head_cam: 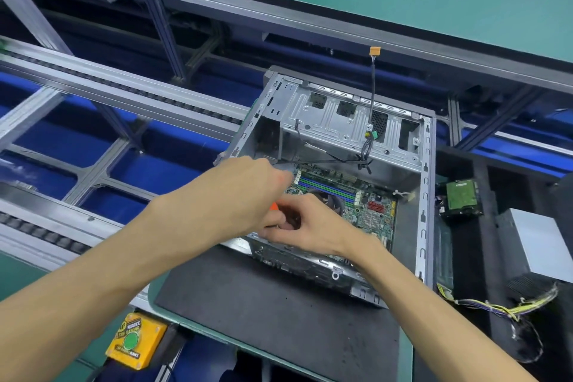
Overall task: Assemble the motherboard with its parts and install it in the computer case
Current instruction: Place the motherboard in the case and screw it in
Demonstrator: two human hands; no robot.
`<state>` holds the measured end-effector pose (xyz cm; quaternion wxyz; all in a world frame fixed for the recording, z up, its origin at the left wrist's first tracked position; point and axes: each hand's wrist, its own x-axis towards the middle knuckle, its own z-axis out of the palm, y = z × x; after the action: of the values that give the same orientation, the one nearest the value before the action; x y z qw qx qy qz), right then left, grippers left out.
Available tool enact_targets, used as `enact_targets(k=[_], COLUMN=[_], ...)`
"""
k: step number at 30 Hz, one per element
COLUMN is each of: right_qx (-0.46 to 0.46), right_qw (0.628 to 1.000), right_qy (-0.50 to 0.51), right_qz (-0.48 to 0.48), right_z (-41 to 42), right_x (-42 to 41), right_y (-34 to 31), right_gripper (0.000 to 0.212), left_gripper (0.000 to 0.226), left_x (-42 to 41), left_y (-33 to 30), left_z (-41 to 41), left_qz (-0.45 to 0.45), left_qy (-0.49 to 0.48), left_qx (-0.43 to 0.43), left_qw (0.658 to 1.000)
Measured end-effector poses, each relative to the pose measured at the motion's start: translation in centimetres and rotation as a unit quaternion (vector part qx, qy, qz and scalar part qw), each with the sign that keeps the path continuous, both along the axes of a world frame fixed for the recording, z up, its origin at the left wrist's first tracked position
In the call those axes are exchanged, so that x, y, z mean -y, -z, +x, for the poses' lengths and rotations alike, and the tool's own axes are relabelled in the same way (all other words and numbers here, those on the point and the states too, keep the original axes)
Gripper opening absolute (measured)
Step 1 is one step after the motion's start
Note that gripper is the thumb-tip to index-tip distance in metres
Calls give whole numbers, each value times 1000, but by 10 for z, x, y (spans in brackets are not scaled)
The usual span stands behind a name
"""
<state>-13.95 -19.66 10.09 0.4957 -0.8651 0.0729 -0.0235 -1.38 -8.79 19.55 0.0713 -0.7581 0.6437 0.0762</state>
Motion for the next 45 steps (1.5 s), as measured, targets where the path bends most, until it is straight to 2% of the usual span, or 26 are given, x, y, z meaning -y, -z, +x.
enact_targets(k=[3,6,9,12,15,16,18,20,21,23,27,29,34,35,38,39,42,43,45], right_qx=[3,10,20,22,9,4,-2,-6,-6,-4,16,8,-28,-29,-34,-34,-29,-29,-31], right_qw=[1000,999,999,998,997,997,997,996,996,996,996,996,996,996,997,996,997,997,997], right_qy=[17,16,17,30,11,4,16,23,17,5,21,17,33,29,2,2,19,19,3], right_qz=[13,33,42,59,69,74,81,85,85,90,91,86,79,74,74,76,70,71,73], right_z=[-1,0,0,1,3,3,2,2,2,2,5,5,2,2,3,4,6,6,6], right_x=[-2,-3,-2,-2,-3,-2,1,2,1,-1,0,2,2,3,4,4,2,3,4], right_y=[2,0,-4,-5,-5,-4,-2,0,-1,-2,-3,-2,3,3,4,5,6,6,4], right_gripper=[22,22,20,23,12,15,35,31,26,17,25,24,39,36,27,30,38,31,19], left_gripper=[25,22,24,46,53,51,36,21,15,14,43,48,22,24,38,33,12,17,33], left_x=[-3,-5,-3,3,1,-2,-5,-6,-5,-1,3,3,-5,-6,-2,-1,-3,-5,-6], left_y=[-4,-6,-1,1,1,2,1,-4,-5,-7,0,3,-6,-7,-7,-6,-9,-9,-8], left_z=[0,2,1,-4,-11,-12,-12,-8,-6,-2,-6,-9,-4,-5,-10,-9,-5,-5,-8], left_qz=[21,27,12,-5,-25,-34,-17,39,56,47,21,11,28,21,25,36,66,63,37], left_qy=[30,-7,-27,-62,-51,-37,-2,19,15,-6,-33,-29,52,49,-11,-11,23,27,-2], left_qx=[-52,-72,-31,13,88,89,15,-63,-70,-43,119,146,-57,-55,21,16,-73,-83,-42], left_qw=[998,997,999,998,995,995,1000,997,996,998,992,989,997,997,999,999,995,994,998])
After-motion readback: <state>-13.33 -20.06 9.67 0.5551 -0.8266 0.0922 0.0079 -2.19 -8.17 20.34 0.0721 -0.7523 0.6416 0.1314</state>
